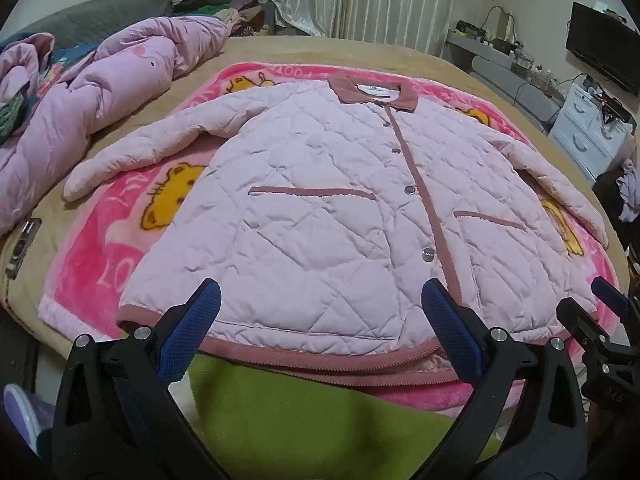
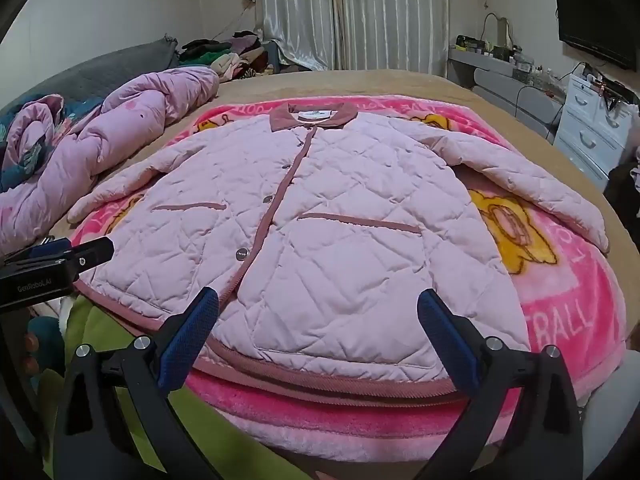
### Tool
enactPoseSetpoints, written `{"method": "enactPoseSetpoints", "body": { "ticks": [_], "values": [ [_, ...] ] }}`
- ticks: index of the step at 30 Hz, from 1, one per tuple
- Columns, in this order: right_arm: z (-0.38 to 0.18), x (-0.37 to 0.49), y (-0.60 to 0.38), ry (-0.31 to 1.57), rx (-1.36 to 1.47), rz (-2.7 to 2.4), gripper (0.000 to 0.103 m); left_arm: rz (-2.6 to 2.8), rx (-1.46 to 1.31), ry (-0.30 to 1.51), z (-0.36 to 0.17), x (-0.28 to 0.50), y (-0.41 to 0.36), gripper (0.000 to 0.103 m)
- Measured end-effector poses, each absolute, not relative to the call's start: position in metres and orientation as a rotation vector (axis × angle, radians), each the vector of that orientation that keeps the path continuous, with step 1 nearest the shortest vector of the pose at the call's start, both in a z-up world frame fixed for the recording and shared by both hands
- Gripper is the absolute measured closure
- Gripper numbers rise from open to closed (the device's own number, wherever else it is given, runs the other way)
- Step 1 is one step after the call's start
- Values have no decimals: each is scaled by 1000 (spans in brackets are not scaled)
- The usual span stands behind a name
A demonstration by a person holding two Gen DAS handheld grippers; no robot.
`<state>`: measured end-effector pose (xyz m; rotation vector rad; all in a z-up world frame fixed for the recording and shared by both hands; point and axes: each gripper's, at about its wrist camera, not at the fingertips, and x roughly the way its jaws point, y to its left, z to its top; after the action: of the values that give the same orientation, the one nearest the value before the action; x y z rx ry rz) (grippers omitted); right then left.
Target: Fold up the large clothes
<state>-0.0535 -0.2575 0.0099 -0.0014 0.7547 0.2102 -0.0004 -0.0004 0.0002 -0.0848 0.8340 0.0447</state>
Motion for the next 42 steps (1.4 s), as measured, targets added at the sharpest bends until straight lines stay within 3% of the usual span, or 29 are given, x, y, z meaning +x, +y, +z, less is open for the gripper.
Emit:
{"method": "enactPoseSetpoints", "body": {
  "ticks": [42],
  "values": [
    [14, -58, -251, 737, -22, 206, 4, 44, -86, 825, 3, 0, -1, 9]
  ]
}}
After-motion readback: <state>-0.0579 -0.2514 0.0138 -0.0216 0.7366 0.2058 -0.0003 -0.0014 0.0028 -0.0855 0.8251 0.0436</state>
